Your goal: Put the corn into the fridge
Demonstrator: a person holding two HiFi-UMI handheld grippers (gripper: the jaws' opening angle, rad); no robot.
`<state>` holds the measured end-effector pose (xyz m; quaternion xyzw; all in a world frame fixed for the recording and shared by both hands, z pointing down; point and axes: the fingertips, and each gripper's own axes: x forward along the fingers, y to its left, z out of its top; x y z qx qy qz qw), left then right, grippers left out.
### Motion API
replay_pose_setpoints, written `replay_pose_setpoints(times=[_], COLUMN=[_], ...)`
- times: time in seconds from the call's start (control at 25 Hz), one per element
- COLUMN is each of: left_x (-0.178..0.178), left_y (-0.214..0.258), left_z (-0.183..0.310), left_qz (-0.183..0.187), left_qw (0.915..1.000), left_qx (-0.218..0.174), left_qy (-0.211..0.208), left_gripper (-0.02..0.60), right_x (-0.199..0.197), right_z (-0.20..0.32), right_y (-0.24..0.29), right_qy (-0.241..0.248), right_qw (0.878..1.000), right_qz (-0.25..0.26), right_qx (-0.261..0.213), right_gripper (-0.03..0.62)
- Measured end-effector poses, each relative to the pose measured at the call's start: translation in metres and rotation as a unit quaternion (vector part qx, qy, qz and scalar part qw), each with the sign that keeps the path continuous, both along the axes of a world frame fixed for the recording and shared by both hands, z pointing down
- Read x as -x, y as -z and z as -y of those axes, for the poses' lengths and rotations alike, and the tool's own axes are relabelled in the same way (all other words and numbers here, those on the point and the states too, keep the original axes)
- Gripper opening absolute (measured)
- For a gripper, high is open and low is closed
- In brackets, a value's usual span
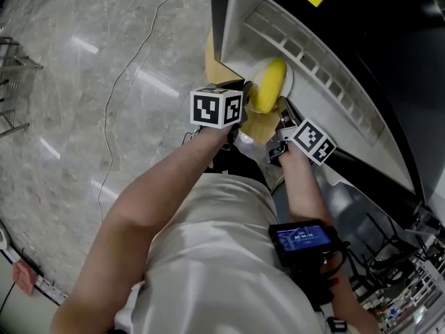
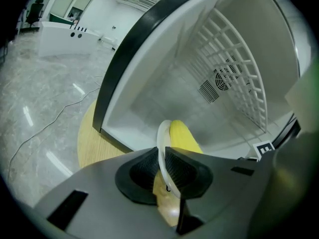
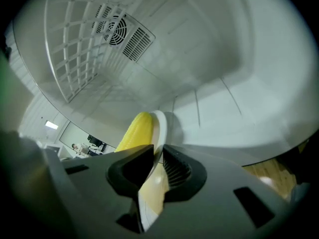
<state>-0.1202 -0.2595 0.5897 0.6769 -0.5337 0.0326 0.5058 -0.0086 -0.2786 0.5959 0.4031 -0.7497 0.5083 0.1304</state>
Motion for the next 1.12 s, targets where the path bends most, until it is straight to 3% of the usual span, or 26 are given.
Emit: replay_pose_setpoints(times=[0.64,1.12], left_x=[-0.001,-0.017], left_y=[-0.004,-0.008], left_z=[0.046,0.075], left_qz=[0.033,0.106], left_qw=[0.9992,0.994], left_qx=[-0.021,-0.019], left_qy=[0.01,-0.023], left_gripper=[0.049,0.049], right_x=[-0.002,-0.014], right_z=[0.04,0.067], right_y=[-0.002,-0.004], right_qy=[-0.022,-0.025], right_qw=[0.997,0.992], right_qz=[-0.068,-0.111], right_qx=[-0.039,-0.05], right_gripper=[0.055,0.055])
